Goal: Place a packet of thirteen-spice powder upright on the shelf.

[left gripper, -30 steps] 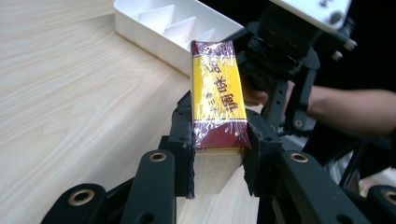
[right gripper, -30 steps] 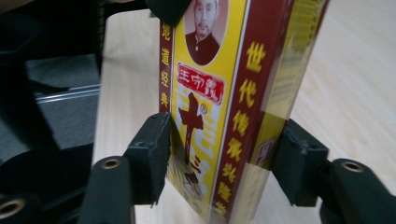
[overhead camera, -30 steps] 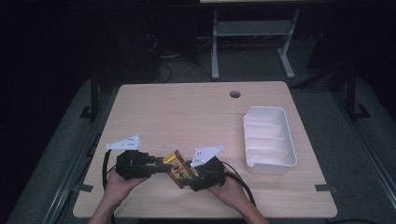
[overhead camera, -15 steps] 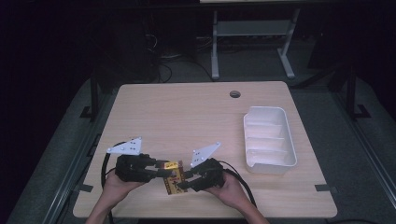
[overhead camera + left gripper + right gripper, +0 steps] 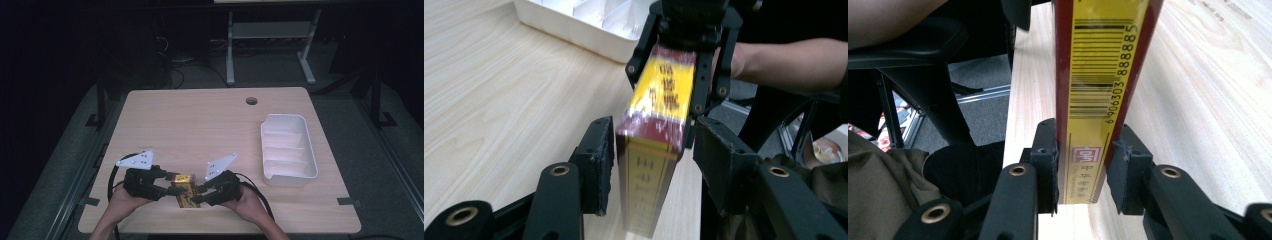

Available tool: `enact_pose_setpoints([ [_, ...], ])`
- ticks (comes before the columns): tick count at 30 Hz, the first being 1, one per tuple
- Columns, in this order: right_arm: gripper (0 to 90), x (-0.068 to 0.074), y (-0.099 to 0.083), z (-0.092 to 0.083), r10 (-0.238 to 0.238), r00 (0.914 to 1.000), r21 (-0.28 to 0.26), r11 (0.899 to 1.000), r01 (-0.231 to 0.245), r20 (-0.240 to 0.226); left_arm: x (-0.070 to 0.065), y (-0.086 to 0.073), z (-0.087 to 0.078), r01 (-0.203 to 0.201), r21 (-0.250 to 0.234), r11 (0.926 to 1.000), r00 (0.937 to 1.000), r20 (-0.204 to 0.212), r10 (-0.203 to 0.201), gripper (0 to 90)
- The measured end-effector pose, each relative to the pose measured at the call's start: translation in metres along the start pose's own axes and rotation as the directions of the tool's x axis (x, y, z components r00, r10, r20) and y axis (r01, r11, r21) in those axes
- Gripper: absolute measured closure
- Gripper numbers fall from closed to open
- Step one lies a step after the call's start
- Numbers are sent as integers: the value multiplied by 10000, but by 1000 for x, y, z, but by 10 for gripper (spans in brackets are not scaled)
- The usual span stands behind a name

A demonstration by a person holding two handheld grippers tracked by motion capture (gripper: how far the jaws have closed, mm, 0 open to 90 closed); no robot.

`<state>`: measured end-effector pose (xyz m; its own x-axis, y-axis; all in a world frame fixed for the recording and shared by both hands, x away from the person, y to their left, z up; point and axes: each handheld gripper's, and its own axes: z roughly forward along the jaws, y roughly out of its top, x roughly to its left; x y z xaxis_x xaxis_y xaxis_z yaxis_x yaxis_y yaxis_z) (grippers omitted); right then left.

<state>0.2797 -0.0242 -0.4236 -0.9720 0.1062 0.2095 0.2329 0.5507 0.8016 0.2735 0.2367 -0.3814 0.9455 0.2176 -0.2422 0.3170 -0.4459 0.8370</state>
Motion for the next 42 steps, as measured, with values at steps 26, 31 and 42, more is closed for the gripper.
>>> enact_pose_setpoints([
  [26,669,-2,-3,-7,135,9998,-497,9987,-141,-113,4,-7,4,50,-419,9991,9997,244,-40,653],
  [31,639,-2,-4,-9,195,9997,-504,9985,-201,-129,0,-5,5,-152,-304,9994,9996,224,158,680],
  [42,530,1,-6,-18,335,9985,-751,9967,-302,437,-7,2,8,-462,-4,9989,9989,-127,462,683],
])
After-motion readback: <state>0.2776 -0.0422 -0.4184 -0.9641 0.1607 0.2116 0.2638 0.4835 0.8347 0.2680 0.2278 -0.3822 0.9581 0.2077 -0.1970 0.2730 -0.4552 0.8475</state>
